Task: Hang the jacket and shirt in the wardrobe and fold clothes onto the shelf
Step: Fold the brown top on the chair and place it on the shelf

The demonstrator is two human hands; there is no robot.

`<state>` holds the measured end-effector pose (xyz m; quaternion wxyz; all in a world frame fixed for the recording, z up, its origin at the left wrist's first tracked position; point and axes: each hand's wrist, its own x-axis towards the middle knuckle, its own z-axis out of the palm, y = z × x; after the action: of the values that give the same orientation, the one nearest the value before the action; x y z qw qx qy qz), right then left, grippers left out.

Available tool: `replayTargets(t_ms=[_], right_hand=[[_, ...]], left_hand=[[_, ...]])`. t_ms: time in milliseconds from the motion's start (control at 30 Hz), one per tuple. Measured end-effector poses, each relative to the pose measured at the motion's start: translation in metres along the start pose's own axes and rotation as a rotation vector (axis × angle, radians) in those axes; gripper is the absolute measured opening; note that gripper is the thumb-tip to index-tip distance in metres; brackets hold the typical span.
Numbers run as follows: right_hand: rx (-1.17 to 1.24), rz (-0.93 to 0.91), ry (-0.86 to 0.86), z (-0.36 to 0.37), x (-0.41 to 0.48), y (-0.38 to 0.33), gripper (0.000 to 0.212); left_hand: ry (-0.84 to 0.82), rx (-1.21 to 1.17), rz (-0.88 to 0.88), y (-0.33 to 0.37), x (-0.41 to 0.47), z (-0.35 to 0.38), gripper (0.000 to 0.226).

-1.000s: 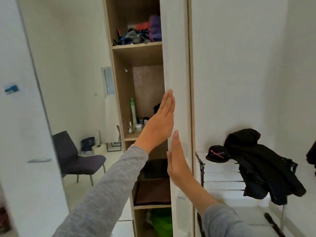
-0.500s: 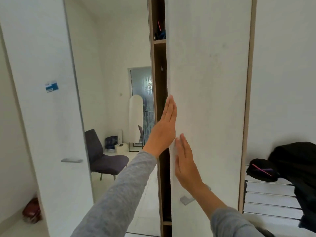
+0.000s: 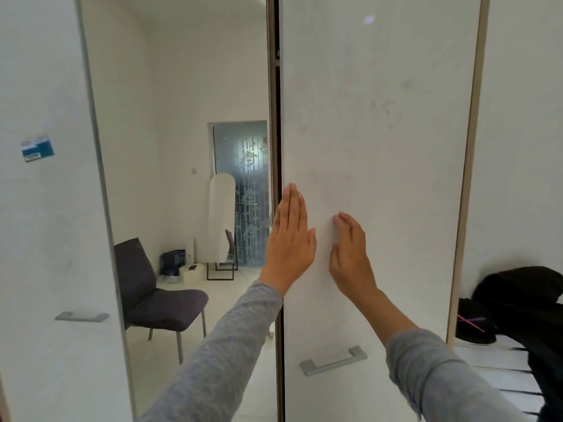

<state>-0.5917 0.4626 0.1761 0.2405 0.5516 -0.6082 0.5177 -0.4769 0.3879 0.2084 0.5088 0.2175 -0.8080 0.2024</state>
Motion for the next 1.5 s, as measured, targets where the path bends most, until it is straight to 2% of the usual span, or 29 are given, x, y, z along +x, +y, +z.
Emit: replayTargets(t_ms=[200,400,633,867,1133,1333,1500], right_hand=[[-0.033,-0.073,0.056,0.015,0.043,0.018,0.053],[-0.186,-0.208,0.046,0.043,0.062,0.048,0.057],[-0.345,-0.277,-0.006,0.066,0.069,0.080,0.059],[-0.429,-0.341,0.083,0.083,0.074,0.100,0.058],[-0.500,-0.351,0.207,0.097,0.077,0.108,0.059],[-0.463,-0.188,0.301,0.101,0.078,0.109,0.067],[-0.465,-0.195,0.282,0.101,0.079,0.109,0.068]], left_hand=[[0.040,0.028,-0.052,-0.016,0.011,0.030,0.070],[0.027,0.083,-0.067,-0.040,0.019,0.060,0.068],[0.011,0.102,0.010,-0.050,0.022,0.101,0.058],[0.112,0.093,0.007,-0.062,0.026,0.129,0.057],[0.252,0.065,-0.072,-0.063,0.022,0.154,0.052],[0.278,0.063,-0.082,-0.065,0.022,0.160,0.051],[0.263,0.067,-0.087,-0.065,0.021,0.160,0.053]])
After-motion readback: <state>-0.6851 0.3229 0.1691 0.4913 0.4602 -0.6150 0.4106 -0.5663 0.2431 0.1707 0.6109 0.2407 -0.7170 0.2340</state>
